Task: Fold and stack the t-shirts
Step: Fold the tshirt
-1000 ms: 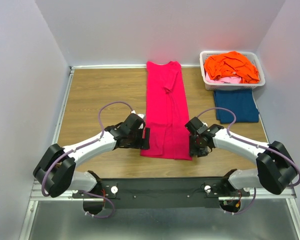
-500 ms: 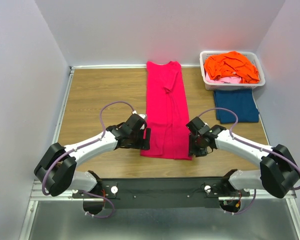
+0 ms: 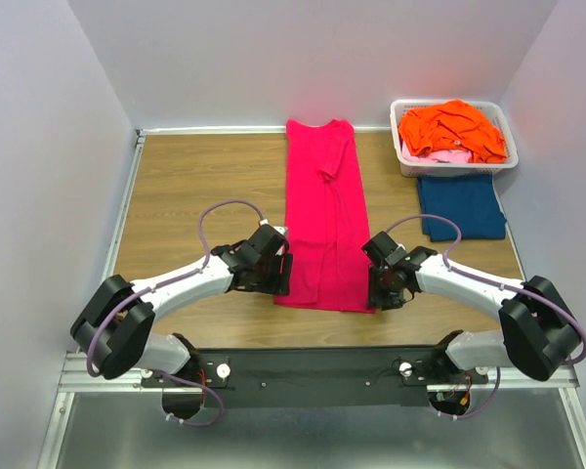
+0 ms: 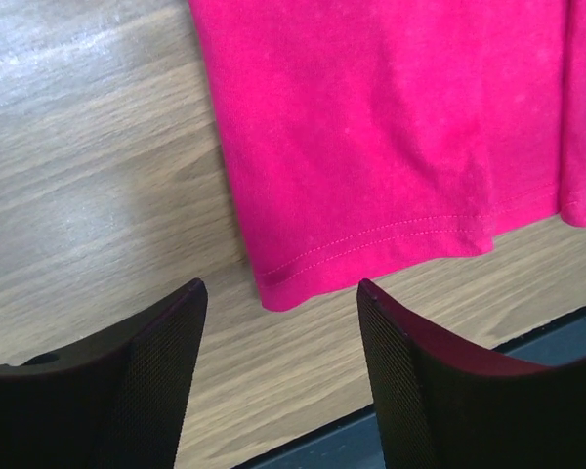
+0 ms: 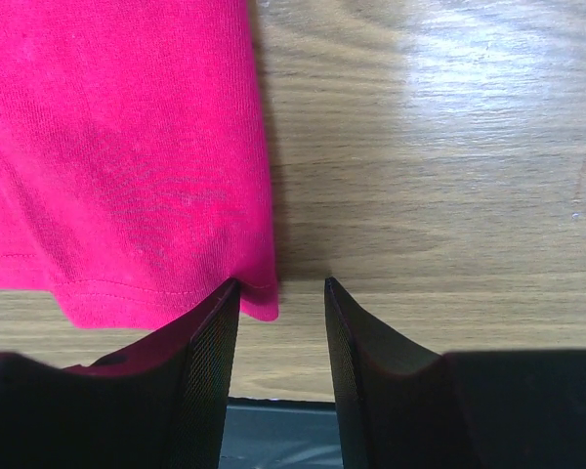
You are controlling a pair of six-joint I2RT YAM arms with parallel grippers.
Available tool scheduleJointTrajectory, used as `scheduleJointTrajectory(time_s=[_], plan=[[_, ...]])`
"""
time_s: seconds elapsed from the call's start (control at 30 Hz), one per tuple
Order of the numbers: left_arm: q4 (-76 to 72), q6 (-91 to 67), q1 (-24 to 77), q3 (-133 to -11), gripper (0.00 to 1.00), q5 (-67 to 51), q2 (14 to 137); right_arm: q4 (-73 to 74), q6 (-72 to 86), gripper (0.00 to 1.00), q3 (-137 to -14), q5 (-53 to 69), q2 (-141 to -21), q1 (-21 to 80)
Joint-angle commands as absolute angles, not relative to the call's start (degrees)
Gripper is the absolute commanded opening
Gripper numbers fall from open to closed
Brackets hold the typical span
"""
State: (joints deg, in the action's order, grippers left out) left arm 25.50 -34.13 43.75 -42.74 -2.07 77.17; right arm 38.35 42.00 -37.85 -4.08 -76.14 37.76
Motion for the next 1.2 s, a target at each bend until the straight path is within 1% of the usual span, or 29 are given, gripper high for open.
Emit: scheduleJointTrajectory(time_s=[0.0,0.03,0.1,0.2,0.23,0.33,0.37,0.43,0.6,0.67,0.73,0.8,0.87,0.9,1.17], plan=[[25.9,-34.5,44.3,-44.2,0.66,-0.8,78.3,37.4,42.4,0.47,-35.9,-3.6,-77.6,37.5],[25.9,-34.5,44.3,-44.2,0.65,-0.6,78.2,37.2,42.3,0.47,-35.6,-3.8,-77.7,37.5],[26.0,-34.5,44.4,-44.2,0.65,-0.4,78.5,37.1,42.3,0.42,-35.4,-3.5,-78.0,37.5],[26.3,-34.4,44.5,-44.6,0.65,-0.4,79.1,36.9,41.7,0.32,-35.3,-2.7,-79.4,37.5],[26.2,-34.3,44.5,-44.6,0.65,-0.4,79.3,36.9,41.7,0.25,-35.3,-2.6,-79.5,37.5],[26.2,-34.4,44.6,-44.6,0.66,-0.4,79.6,36.9,41.7,0.13,-35.2,-2.0,-79.9,37.5],[26.3,-34.3,44.6,-44.6,0.67,-0.4,79.8,37.0,41.6,0.06,-35.2,-1.9,-79.9,37.5],[26.5,-34.3,44.7,-44.6,0.68,-0.4,80.1,36.9,41.5,0.01,-35.2,-1.9,-79.7,37.5],[27.6,-34.3,45.3,-45.4,0.67,-0.4,81.7,36.8,41.1,0.01,-35.2,-1.8,-79.5,37.5],[28.2,-34.4,45.7,-45.9,0.66,1.9,82.6,36.7,41.0,0.01,-35.4,-1.7,-79.4,37.5],[29.1,-34.5,46.1,-46.2,0.65,2.8,83.4,36.7,40.9,0.01,-35.3,-1.5,-79.3,37.5],[29.6,-34.5,46.6,-46.7,0.57,3.5,84.6,36.4,40.7,0.01,-35.2,-1.3,-79.4,37.5],[30.0,-34.6,46.7,-47.1,0.54,4.5,85.5,36.3,40.6,0.01,-35.1,-1.1,-79.5,37.5],[30.1,-34.7,46.8,-47.3,0.50,4.7,85.8,36.2,40.6,0.01,-35.1,-1.1,-79.4,37.5],[30.4,-34.3,47.7,-48.5,0.48,4.9,89.2,35.9,40.4,0.01,-34.9,-1.2,-79.2,37.5]])
